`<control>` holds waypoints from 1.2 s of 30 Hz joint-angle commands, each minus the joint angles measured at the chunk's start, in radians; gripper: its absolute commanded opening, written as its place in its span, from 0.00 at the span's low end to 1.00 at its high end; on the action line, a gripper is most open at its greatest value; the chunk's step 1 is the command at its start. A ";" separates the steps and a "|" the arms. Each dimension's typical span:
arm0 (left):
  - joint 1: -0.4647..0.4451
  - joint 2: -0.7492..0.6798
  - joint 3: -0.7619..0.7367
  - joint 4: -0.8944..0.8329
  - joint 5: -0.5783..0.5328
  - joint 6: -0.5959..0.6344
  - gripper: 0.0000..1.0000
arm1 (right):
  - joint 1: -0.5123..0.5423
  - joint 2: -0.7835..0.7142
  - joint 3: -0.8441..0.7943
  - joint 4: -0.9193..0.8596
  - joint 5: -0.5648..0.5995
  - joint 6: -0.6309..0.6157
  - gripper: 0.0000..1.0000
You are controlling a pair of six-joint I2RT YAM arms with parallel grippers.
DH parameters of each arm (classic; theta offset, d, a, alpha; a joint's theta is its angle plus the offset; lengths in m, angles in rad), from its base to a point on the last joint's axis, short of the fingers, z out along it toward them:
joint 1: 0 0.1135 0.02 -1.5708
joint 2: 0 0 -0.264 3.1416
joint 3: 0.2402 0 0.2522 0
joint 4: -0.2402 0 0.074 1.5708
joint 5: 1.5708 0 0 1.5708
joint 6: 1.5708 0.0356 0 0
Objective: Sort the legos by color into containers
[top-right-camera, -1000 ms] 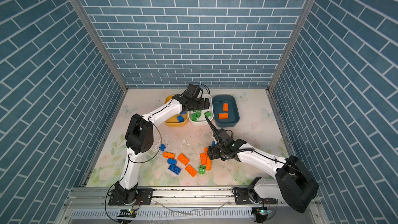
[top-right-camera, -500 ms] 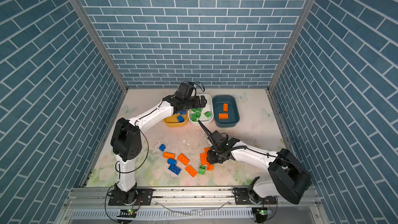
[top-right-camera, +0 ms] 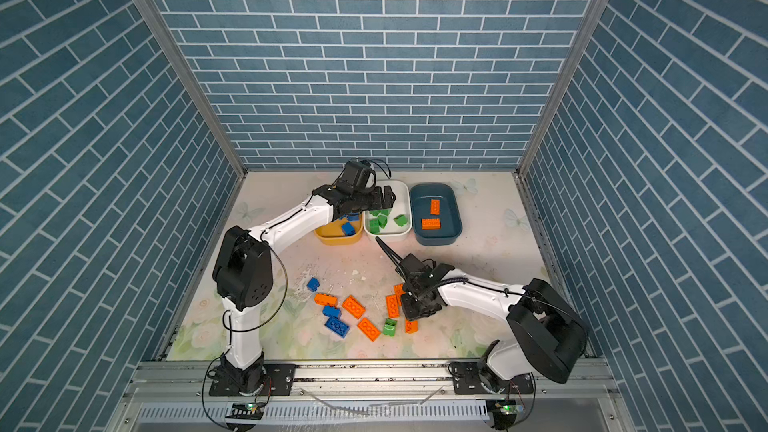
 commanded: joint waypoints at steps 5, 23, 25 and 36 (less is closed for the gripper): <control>0.012 -0.046 -0.033 0.001 -0.008 -0.006 0.99 | 0.011 -0.017 0.025 -0.029 0.049 -0.026 0.17; 0.034 -0.171 -0.186 -0.002 -0.032 -0.034 0.99 | -0.201 -0.245 0.101 0.187 0.272 -0.182 0.00; 0.037 -0.195 -0.214 -0.002 -0.038 -0.037 0.99 | -0.263 -0.232 0.103 0.282 0.288 -0.163 0.00; 0.037 -0.320 -0.376 -0.028 -0.072 -0.048 0.99 | -0.451 0.085 0.324 0.441 0.407 -0.223 0.00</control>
